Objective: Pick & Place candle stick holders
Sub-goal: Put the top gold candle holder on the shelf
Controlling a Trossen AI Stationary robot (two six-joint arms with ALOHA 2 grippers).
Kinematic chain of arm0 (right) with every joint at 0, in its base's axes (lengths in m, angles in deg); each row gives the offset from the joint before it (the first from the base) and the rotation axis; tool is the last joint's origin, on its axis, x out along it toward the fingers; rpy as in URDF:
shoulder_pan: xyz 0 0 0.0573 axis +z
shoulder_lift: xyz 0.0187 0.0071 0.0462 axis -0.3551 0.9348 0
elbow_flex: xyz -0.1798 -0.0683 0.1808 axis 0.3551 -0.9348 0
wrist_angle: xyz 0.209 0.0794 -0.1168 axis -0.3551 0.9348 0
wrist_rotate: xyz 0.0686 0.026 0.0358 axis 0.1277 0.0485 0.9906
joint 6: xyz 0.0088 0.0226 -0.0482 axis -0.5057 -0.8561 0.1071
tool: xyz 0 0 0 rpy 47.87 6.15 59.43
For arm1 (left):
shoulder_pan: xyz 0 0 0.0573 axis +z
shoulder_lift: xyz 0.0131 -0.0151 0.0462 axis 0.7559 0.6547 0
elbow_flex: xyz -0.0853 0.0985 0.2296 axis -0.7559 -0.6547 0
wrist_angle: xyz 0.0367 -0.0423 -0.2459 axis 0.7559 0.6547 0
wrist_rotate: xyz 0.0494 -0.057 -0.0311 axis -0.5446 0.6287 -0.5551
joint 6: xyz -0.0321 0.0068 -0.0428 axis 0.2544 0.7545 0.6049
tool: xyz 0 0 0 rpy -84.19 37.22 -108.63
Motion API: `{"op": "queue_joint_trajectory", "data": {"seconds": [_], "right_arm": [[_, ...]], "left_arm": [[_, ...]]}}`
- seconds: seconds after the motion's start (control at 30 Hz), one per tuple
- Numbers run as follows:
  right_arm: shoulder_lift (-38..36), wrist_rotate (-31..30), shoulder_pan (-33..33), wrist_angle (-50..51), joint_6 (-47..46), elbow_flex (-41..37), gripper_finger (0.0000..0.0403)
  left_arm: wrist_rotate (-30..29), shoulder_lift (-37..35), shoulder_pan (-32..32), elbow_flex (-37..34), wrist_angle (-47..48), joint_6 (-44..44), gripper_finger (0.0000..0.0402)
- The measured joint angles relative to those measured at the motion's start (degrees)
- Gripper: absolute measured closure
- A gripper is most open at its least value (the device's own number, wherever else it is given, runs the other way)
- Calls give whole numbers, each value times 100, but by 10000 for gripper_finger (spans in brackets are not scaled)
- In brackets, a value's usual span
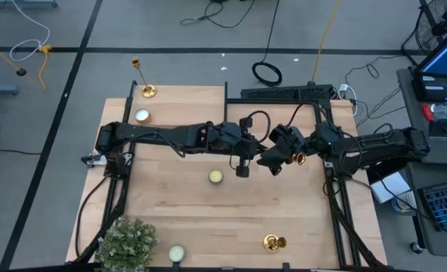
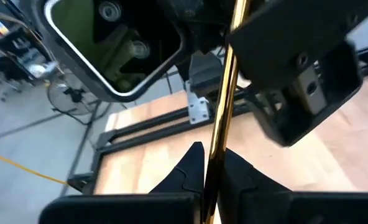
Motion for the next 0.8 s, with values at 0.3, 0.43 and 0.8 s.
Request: {"op": "queue_joint_trajectory", "data": {"seconds": [0.3,0.43,0.8], "right_arm": [[560,-196,190,-936,171,0,196],[739,-195,171,-1144,80,0,184],[816,-334,133,-786,-875,-74,180]], "left_arm": [[-534,-205,-264,-2,537,-320,390],[-860,-247,-353,-9,744,-402,390],[-1419,-922,-548,40,1221,-1677,390]]}}
